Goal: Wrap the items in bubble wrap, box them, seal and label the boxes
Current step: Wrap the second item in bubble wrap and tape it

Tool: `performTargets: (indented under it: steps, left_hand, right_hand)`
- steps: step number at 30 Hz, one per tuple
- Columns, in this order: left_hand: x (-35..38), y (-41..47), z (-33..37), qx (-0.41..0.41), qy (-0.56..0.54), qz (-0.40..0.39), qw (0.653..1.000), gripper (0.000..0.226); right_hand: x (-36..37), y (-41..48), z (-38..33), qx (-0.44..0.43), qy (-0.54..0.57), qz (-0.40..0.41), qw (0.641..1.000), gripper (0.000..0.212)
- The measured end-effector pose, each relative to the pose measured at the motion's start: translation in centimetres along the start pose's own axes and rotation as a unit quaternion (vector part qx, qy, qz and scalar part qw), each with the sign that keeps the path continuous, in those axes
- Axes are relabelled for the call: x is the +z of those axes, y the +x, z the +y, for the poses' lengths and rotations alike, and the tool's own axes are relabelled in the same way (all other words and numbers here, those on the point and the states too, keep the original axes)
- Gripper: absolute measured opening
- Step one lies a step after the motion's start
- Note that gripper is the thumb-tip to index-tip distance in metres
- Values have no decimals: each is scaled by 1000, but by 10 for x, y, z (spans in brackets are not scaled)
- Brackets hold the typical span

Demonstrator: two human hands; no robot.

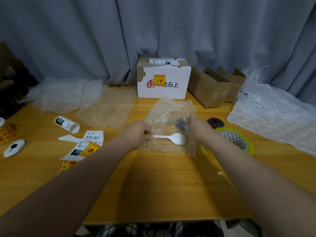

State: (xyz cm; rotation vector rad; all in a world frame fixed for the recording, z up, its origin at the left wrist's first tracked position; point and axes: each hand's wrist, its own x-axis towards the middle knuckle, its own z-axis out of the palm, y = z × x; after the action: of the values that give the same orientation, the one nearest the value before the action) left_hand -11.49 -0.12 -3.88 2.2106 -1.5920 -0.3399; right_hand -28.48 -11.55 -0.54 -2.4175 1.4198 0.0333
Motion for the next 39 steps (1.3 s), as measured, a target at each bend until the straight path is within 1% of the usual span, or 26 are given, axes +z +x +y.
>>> performTargets:
  steps: [2, 6, 8, 11, 13, 16, 19, 20, 22, 25, 27, 28, 29, 30, 31, 33, 35, 37, 38, 39]
  left_hand:
    - [1, 0, -2, -1, -15, 7, 1000, 8]
    - [3, 2, -5, 1, -30, 6, 1000, 9]
    - [6, 3, -9, 0, -34, 7, 999, 8]
    - [9, 3, -13, -8, -8, 33, 999, 10]
    - [9, 3, -10, 2, 26, 31, 999, 18]
    - [2, -2, 0, 51, 110, -5, 993, 38]
    - [-7, -12, 2, 94, 134, -56, 985, 65]
    - [-8, -15, 1, 101, 140, -70, 983, 69]
    - [-7, -20, -1, 116, 153, -69, 979, 60]
    - [-3, -22, -2, 147, 191, -6, 971, 36]
    - [1, -22, -1, 172, 218, 26, 960, 29]
    - [2, -22, -2, 169, 208, 35, 963, 27]
    - [3, -23, -3, 155, 172, 41, 972, 26]
    - [2, -23, -4, 137, 122, 49, 982, 25]
    - [3, -23, -6, 118, 73, 58, 989, 24]
    - [3, -20, -6, 89, 11, 73, 993, 24]
    - [3, -16, -4, 73, -17, 77, 994, 25]
    - [5, -12, -1, 51, -46, 75, 995, 28]
    - [5, -10, -1, 35, -63, 73, 995, 29]
    - [5, -8, -1, 17, -80, 71, 994, 31]
  right_hand:
    - [-2, 1, 4, -28, 79, 37, 996, 34]
    - [8, 3, 4, -67, 219, 66, 971, 28]
    - [19, 1, 1, -80, 254, 73, 961, 25]
    - [35, 0, 1, -119, 281, 76, 949, 14]
    - [38, -1, 6, -142, 294, 68, 943, 12]
    - [39, -5, 16, -172, 275, 66, 943, 19]
    - [44, -11, 18, -197, 244, 57, 948, 24]
    - [45, -13, 17, -202, 235, 58, 949, 26]
    - [47, -15, 14, -208, 231, 65, 948, 26]
    - [46, -16, 18, -207, 249, 78, 943, 22]
    - [47, -16, 21, -182, 307, 103, 928, 18]
    - [47, -17, 21, -151, 361, 116, 913, 18]
    - [48, -16, 21, -108, 410, 127, 897, 19]
    - [49, -17, 20, -67, 435, 146, 886, 21]
    - [51, -15, 19, -34, 420, 170, 891, 21]
    - [54, -9, 19, -6, 353, 188, 916, 23]
    - [50, -10, 20, -10, 350, 157, 924, 27]
    - [45, -11, 21, -35, 362, 125, 923, 22]
    - [43, -14, 21, -58, 345, 127, 928, 16]
    - [41, -18, 21, -83, 316, 133, 936, 15]
